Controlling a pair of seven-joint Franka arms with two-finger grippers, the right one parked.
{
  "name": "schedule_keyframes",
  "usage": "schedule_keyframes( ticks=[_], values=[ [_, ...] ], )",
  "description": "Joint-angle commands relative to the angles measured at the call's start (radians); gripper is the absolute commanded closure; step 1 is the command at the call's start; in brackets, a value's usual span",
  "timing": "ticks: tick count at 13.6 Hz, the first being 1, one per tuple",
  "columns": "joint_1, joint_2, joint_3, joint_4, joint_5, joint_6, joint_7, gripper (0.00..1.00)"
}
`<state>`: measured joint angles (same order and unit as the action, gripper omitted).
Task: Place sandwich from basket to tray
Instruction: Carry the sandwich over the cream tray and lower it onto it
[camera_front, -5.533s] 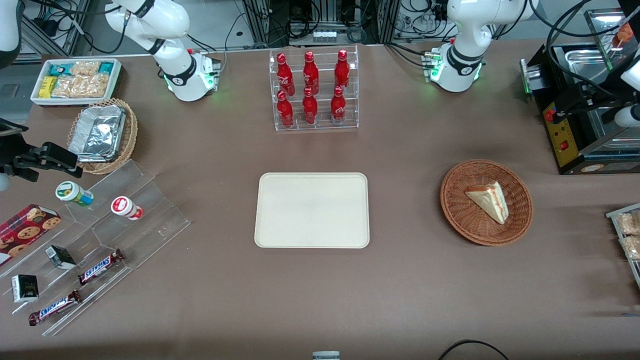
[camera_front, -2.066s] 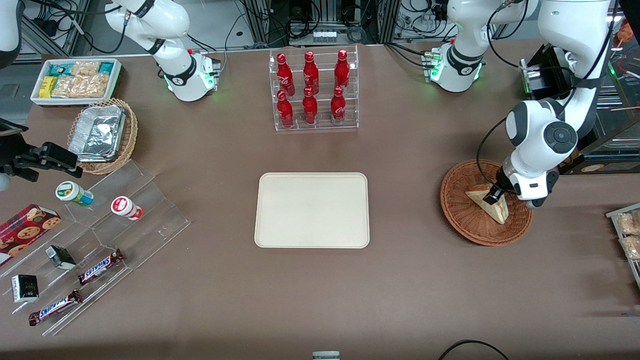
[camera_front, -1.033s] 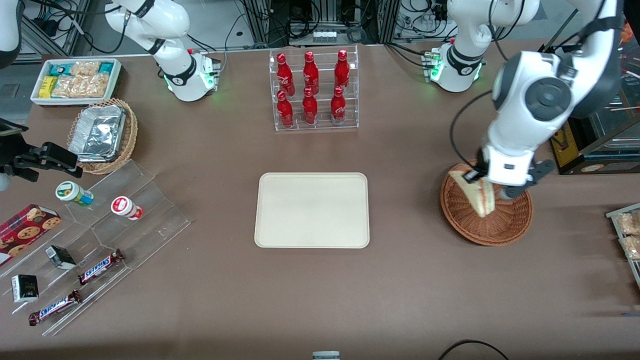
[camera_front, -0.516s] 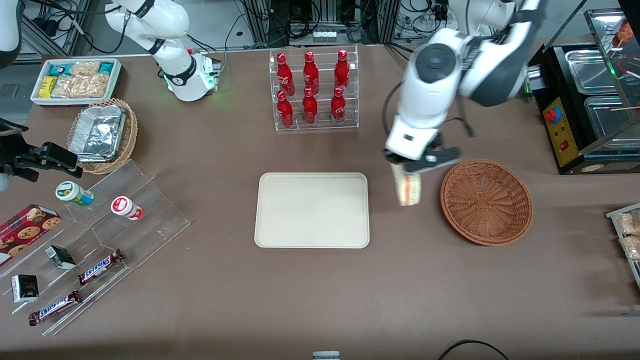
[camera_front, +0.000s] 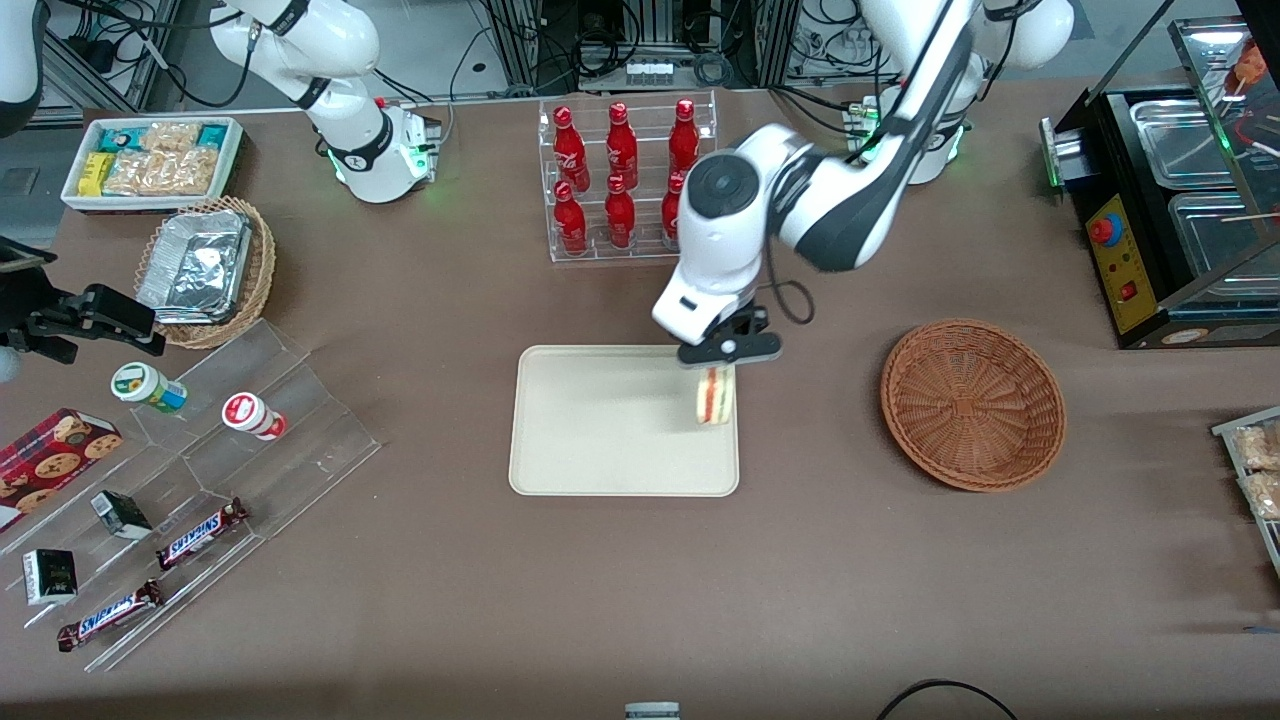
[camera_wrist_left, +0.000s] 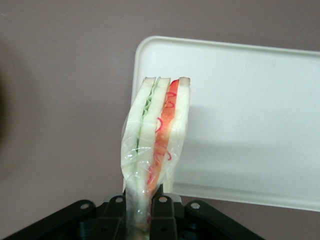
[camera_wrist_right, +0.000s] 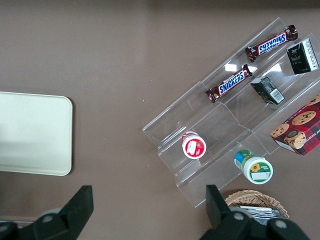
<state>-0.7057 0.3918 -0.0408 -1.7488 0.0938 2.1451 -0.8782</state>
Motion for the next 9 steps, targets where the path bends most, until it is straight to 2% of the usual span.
schedule_keyframes(
  ticks=[1,4,8,9],
  values=[
    [-0.031,0.085,0.016,0.045,0.018,0.048,-0.028,0.98],
    [-0.043,0.157,0.021,0.051,0.024,0.105,-0.050,0.98],
    [-0.044,0.245,0.019,0.092,0.118,0.127,-0.128,0.97],
    [-0.044,0.249,0.019,0.094,0.122,0.128,-0.130,0.98]
  ],
)
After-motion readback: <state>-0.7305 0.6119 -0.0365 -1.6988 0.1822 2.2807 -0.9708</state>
